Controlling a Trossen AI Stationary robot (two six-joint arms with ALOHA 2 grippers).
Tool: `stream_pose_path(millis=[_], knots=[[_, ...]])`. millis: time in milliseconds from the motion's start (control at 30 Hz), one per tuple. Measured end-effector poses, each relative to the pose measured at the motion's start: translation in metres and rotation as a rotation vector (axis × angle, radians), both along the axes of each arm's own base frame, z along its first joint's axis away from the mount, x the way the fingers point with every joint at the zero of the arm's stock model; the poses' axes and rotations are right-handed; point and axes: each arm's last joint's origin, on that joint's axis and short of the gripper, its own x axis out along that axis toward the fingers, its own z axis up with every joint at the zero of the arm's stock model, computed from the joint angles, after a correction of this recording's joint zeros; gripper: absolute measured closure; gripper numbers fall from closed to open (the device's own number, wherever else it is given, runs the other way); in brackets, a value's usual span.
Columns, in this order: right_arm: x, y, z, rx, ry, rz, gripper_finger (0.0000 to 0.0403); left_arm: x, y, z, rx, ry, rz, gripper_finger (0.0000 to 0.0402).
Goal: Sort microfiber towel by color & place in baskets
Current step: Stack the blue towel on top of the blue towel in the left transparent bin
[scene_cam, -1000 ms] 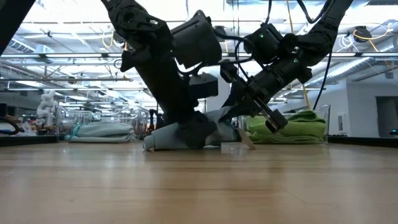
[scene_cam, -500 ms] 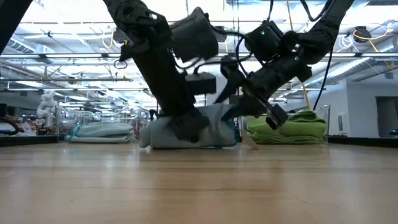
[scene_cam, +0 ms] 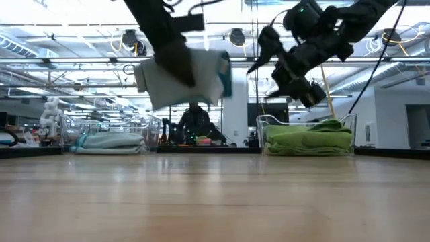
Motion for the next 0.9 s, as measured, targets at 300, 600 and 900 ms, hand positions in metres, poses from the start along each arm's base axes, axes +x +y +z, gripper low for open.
stream_pose_path(millis=[300, 600, 900], knots=[[-0.016, 0.001, 0.028, -0.117, -0.109, 0.036, 0.0124, -0.058, 0.041, 0.055, 0.014, 0.07, -0.015, 0.0391], [-0.023, 0.0, 0.033, -0.206, -0.138, 0.097, 0.0124, -0.089, 0.069, 0.11, -0.012, 0.175, 0.019, 0.0391], [-0.026, -0.009, 0.033, -0.293, -0.16, 0.149, 0.0124, -0.122, 0.087, 0.135, -0.092, 0.254, 0.2, 0.0391]])
